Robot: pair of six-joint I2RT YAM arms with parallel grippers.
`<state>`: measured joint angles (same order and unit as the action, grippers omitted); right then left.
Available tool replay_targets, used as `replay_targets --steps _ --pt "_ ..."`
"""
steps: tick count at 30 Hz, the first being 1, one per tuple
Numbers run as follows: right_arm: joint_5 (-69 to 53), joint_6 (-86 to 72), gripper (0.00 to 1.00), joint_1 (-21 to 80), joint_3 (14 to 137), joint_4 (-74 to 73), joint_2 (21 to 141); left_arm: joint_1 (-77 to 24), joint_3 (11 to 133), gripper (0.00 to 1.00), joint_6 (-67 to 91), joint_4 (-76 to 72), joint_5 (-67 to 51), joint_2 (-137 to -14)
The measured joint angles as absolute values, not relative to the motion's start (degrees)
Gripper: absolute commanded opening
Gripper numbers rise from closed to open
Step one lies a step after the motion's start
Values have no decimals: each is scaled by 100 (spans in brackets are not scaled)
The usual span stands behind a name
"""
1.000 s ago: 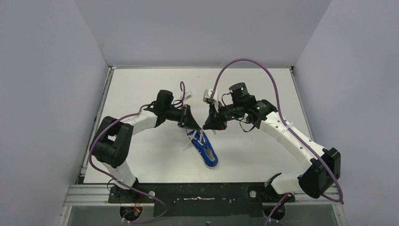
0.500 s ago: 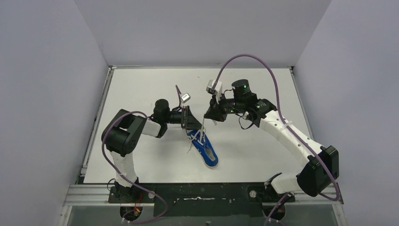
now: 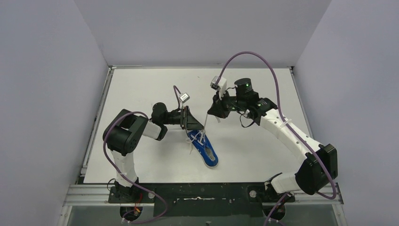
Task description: Tie the shoes
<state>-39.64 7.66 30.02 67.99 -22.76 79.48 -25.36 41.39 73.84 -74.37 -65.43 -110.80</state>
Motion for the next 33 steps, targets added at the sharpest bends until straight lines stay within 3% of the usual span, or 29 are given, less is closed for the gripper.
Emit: replay_targets --steps 10,15,20,24,33 --pt "-3881 521 0 2954 6729 -2062 8047 -2646 4062 34 7303 -7443 -6534 -11148" --pt "-3951 438 0 2954 6729 -1894 8114 -2766 4064 9 6731 -6659 -6466 -11087" --pt "-3979 97 0 2945 6729 -1520 8477 -2692 4064 0 6180 -5793 -6425 -10713" --pt "-3861 -1020 0 2932 6630 -768 9070 -2633 4066 0 5819 -5236 -6403 -10436" --pt "-2998 -4088 0 3004 5181 1212 9411 -2633 4066 0 5653 -4939 -6283 -10370"
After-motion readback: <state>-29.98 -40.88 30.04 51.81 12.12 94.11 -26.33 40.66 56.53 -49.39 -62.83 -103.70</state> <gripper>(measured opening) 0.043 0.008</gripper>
